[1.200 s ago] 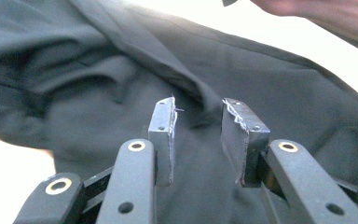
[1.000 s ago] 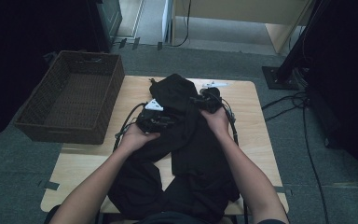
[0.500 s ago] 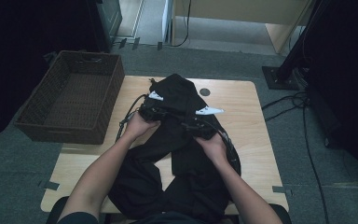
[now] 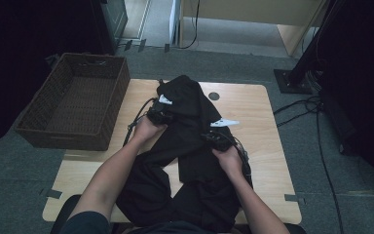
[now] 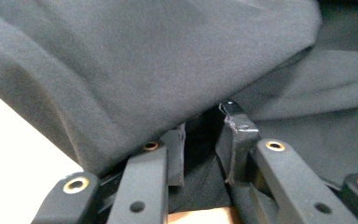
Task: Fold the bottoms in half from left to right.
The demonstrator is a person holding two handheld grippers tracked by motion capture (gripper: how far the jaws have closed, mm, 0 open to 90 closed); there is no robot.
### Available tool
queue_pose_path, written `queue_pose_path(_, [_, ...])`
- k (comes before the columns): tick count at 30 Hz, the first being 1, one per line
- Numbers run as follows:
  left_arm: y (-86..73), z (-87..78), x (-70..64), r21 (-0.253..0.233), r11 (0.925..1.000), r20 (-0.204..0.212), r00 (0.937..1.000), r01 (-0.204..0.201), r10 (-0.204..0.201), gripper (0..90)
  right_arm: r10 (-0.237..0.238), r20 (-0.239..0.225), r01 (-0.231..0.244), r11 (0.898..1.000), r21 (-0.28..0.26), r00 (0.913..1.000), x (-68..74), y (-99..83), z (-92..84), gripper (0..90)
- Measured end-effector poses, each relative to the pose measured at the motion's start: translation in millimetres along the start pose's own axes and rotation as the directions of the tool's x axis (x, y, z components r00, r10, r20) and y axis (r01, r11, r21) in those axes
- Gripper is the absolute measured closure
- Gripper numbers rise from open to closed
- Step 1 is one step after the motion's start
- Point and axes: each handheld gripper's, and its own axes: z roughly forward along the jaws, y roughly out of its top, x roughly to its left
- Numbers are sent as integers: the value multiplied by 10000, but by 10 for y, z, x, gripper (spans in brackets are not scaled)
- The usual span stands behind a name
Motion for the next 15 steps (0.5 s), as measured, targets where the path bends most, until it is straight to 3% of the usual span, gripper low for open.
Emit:
queue_pose_path(1, [10, 5, 36, -1, 9998, 35, 9998, 197, -197, 747, 73, 14, -73, 9999, -112, 10000, -39, 6, -63, 885])
queue_pose_path(4, [49, 14, 108, 149, 9997, -131, 9997, 211, -209, 780, 338, -97, -341, 9989, -335, 9994, -197, 3, -236, 886])
queue_pose_path(8, [70, 25, 173, 168, 9993, -156, 9993, 330, -327, 787, 474, -204, -474, 9989, -42, 9987, -400, -43, -341, 886])
queue_pose_path(12, [78, 40, 192, 99, 9995, -207, 9993, 300, -298, 796, 902, 565, -908, 9958, 69, 9943, -634, -124, -355, 879])
queue_pose_path(15, [97, 46, 219, 111, 9985, -411, 9977, 539, -534, 779, 915, 1460, -967, 9949, 290, 9851, -712, -175, -312, 763])
